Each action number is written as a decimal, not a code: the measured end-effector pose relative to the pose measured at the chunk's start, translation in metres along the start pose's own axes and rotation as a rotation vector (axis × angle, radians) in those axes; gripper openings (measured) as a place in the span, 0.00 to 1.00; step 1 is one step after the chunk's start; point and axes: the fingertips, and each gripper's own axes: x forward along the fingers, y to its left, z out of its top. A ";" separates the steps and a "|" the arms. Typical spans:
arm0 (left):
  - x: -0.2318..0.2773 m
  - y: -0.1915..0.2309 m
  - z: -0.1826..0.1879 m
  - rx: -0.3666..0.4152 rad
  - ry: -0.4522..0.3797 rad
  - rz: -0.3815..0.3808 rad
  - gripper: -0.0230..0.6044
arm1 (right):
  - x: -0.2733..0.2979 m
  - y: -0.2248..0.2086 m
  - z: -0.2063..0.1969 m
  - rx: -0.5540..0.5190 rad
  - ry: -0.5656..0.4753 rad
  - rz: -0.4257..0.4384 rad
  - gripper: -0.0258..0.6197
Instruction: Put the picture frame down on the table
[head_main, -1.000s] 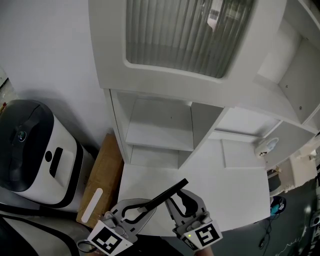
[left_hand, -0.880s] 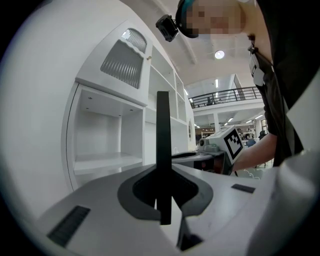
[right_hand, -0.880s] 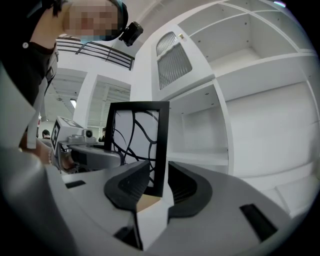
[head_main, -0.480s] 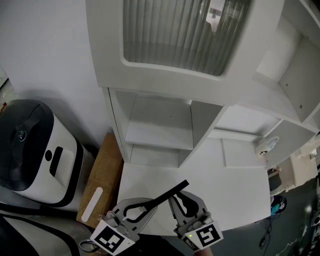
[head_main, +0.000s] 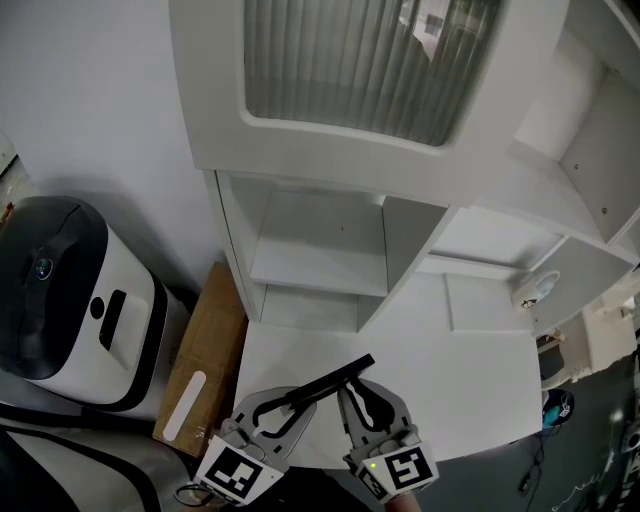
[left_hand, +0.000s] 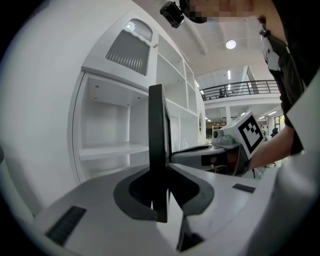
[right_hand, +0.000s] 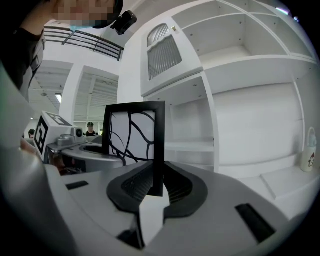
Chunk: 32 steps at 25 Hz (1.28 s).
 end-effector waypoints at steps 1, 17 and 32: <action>0.001 0.001 -0.002 -0.005 0.004 0.007 0.11 | 0.000 0.000 -0.001 0.003 0.004 -0.006 0.14; 0.001 0.018 -0.032 -0.048 0.075 0.111 0.21 | 0.004 -0.011 -0.027 0.044 0.087 -0.115 0.14; 0.001 0.031 -0.057 -0.073 0.151 0.194 0.21 | 0.013 -0.018 -0.054 0.069 0.148 -0.171 0.14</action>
